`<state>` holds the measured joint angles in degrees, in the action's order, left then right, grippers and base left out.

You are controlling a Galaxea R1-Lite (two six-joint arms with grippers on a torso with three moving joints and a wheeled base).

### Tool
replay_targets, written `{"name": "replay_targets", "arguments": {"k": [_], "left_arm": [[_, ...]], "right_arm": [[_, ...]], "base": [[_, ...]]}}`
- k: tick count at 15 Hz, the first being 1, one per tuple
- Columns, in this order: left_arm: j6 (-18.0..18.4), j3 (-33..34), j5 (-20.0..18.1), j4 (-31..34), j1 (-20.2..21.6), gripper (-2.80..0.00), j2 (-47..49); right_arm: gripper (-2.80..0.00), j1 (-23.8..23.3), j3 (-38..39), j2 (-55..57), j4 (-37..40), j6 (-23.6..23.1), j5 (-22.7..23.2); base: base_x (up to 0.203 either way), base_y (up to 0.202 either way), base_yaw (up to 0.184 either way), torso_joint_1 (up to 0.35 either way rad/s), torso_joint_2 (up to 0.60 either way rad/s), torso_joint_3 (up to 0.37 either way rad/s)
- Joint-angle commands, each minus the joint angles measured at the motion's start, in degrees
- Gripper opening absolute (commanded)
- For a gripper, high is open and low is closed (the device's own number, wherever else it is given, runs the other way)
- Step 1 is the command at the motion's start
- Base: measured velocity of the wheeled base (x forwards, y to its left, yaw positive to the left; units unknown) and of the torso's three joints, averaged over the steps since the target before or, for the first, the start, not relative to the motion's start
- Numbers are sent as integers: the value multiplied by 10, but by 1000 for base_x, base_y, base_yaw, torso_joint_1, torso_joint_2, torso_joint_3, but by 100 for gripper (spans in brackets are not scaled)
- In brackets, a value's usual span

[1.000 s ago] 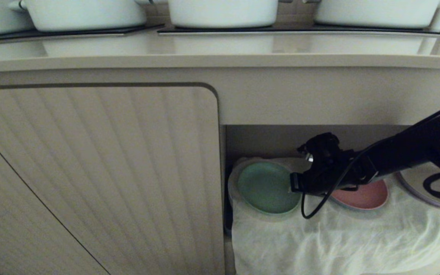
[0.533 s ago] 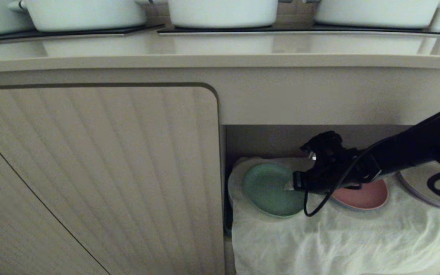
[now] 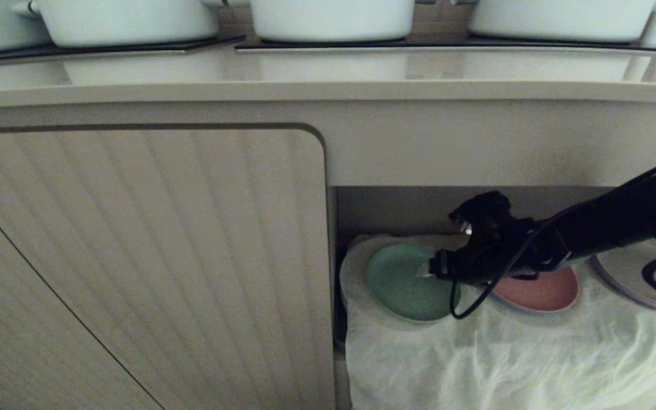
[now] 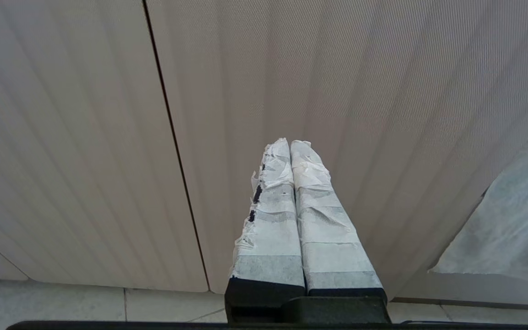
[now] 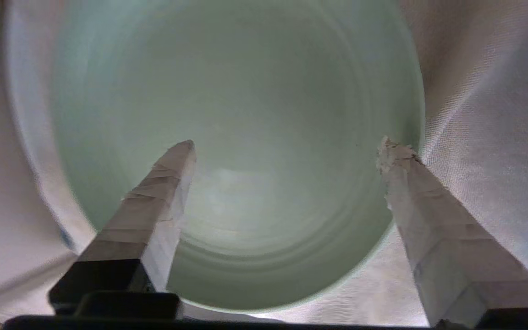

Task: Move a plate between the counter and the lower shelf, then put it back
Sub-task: Pick up the plate in the cupboard

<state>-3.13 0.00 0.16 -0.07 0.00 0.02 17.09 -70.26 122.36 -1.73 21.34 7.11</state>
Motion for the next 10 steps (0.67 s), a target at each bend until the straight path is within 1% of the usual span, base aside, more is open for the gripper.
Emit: {"name": "replay_targets", "arguments": {"k": [1, 3, 7, 10], "left_arm": [[0, 0, 0, 0, 0, -280, 0], [0, 0, 0, 0, 0, -280, 0], [0, 0, 0, 0, 0, -280, 0], [0, 0, 0, 0, 0, -280, 0]], "right_arm": [[0, 5, -8, -8, 3, 28, 1], [0, 11, -8, -15, 4, 38, 2], [0, 18, -1, -26, 8, 38, 2], [0, 17, -2, -37, 42, 37, 1]], "base": [[0, 0, 0, 0, 0, 0], [0, 0, 0, 0, 0, 0], [0, 0, 0, 0, 0, 0], [0, 0, 0, 0, 0, 0]]}}
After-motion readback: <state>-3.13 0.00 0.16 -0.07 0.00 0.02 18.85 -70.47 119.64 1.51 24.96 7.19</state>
